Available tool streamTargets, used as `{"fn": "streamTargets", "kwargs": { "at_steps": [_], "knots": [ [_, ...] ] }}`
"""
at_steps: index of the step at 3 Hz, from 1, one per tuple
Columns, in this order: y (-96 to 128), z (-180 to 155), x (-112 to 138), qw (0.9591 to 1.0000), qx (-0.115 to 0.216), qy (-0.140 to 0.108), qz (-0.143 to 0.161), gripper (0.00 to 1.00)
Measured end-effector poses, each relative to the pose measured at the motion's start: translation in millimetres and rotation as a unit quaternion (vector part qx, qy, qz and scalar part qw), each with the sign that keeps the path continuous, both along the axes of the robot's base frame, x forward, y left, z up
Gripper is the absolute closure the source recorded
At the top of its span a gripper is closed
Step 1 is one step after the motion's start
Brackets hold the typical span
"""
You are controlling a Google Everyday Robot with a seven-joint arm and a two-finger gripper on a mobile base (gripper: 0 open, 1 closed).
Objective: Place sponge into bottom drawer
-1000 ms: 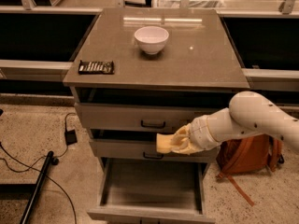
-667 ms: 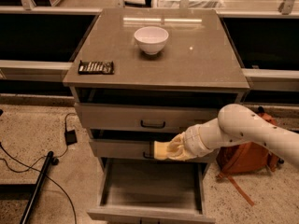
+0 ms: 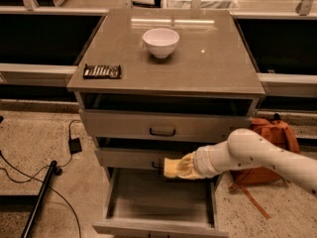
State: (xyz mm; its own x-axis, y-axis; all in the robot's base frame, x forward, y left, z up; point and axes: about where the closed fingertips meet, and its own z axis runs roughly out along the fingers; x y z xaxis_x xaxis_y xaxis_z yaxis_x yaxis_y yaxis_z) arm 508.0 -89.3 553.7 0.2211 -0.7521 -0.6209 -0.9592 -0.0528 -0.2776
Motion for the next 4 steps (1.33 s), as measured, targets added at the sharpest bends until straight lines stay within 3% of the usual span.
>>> {"fn": "streamTargets", "kwargs": {
  "at_steps": [1, 2, 3, 4],
  "knots": [
    [-0.5, -105.1, -22.9, 0.9997, 0.021, -0.009, 0.001, 1.0],
    [-1.0, -101.4, -21.7, 0.9997, 0.02, -0.011, 0.001, 1.0],
    [-0.8, -130.2, -13.7, 0.9995, 0.031, -0.001, 0.006, 1.0],
    [-3.6, -184.4, -10.0, 0.9999, 0.003, 0.012, 0.001, 1.0]
  ]
}}
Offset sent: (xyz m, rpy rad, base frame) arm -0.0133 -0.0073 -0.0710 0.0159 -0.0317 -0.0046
